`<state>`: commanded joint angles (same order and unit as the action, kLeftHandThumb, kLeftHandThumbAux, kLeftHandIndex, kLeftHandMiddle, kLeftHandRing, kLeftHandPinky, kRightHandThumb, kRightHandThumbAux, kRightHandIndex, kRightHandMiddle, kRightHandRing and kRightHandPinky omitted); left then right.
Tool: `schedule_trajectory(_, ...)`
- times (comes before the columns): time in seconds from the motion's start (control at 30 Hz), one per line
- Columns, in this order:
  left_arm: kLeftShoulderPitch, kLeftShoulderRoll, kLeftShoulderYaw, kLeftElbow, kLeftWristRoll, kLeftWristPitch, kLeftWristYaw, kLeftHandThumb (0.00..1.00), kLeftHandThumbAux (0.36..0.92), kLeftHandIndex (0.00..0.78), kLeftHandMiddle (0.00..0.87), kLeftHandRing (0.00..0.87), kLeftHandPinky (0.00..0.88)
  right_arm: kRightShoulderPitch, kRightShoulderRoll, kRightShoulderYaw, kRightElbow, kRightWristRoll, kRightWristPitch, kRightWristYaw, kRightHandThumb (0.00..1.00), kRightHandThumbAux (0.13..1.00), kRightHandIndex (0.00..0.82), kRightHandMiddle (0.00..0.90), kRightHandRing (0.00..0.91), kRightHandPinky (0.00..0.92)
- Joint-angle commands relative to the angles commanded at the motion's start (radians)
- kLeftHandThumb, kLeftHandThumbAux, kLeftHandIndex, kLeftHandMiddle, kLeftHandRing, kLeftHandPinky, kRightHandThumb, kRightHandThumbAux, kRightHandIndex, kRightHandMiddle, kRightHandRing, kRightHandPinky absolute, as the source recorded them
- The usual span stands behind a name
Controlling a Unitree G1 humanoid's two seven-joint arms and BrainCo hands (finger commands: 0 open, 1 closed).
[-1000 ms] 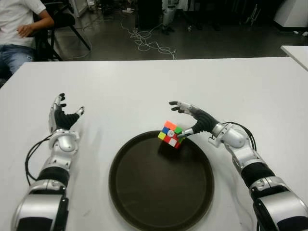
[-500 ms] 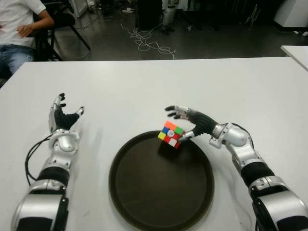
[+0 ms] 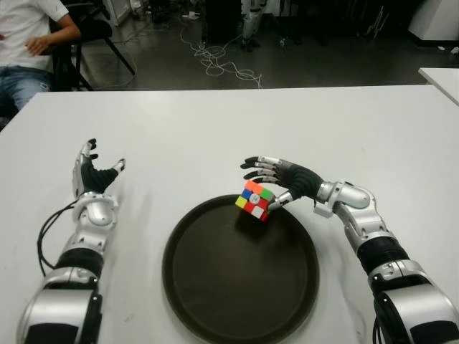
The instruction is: Pick up the Rubik's Cube and put it in the plate
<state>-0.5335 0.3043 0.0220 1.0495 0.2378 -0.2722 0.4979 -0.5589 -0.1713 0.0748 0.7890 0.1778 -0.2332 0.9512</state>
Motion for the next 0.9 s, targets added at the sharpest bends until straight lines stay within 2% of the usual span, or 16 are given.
schedule_trajectory(0.1, 0.000, 0.000, 0.000, 0.000, 0.001, -0.003, 0.003, 0.289, 0.753, 0.104, 0.161, 0.167, 0.183, 0.000, -0.003, -0.002, -0.017, 0.014, 0.037, 0.033, 0.039, 0.949, 0.115, 0.153, 0.146, 0.137)
schedule_trajectory(0.2, 0.000, 0.000, -0.002, 0.002, 0.003, -0.010, 0.005, 0.307, 0.755, 0.104, 0.159, 0.162, 0.174, 0.000, -0.007, -0.003, -0.032, 0.019, 0.059, 0.057, 0.015, 0.958, 0.105, 0.145, 0.139, 0.138)
schedule_trajectory(0.5, 0.003, 0.005, -0.004, 0.004, 0.004, -0.022, 0.000, 0.317, 0.750, 0.111, 0.160, 0.171, 0.203, 0.000, -0.008, -0.011, -0.055, 0.023, 0.115, 0.070, 0.006, 0.970, 0.097, 0.144, 0.142, 0.154)
schedule_trajectory(0.9, 0.001, 0.004, -0.003, 0.004, 0.006, -0.014, 0.007, 0.303, 0.753, 0.104, 0.155, 0.162, 0.179, -0.002, -0.006, -0.019, -0.055, 0.031, 0.129, 0.069, 0.070, 0.982, 0.091, 0.143, 0.144, 0.179)
